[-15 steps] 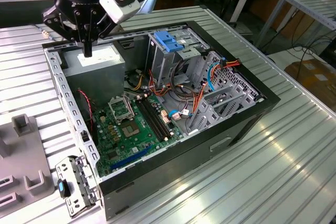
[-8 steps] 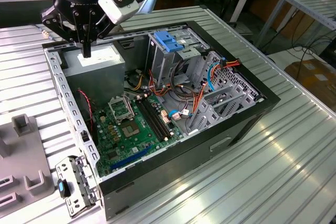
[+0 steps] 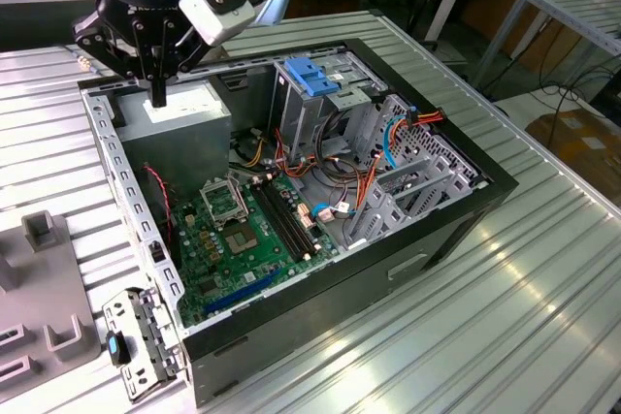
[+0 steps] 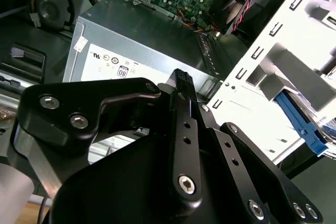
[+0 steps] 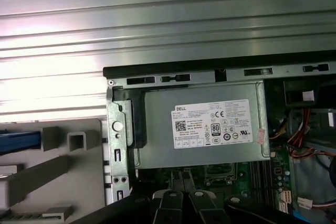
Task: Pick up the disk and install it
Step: 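Reach for the disk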
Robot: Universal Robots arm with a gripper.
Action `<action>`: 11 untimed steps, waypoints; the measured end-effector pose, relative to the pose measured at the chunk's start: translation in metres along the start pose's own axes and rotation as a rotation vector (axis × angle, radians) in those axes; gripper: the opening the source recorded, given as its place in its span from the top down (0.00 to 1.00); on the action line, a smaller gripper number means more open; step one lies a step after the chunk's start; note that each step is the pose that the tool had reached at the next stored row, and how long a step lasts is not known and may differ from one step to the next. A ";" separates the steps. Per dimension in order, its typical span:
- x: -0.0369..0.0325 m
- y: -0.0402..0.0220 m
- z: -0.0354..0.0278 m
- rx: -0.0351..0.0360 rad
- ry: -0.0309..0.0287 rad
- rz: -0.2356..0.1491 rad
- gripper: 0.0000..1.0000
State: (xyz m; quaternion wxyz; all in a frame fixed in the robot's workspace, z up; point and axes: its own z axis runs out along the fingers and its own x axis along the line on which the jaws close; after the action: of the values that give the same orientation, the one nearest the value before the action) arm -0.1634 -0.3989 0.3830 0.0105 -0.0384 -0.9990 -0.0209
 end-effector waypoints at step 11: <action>0.0027 -0.0002 0.0007 0.0001 0.0021 0.000 0.89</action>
State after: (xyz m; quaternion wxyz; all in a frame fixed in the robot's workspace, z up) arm -0.1661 -0.3989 0.3823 0.0116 -0.0384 -0.9990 -0.0209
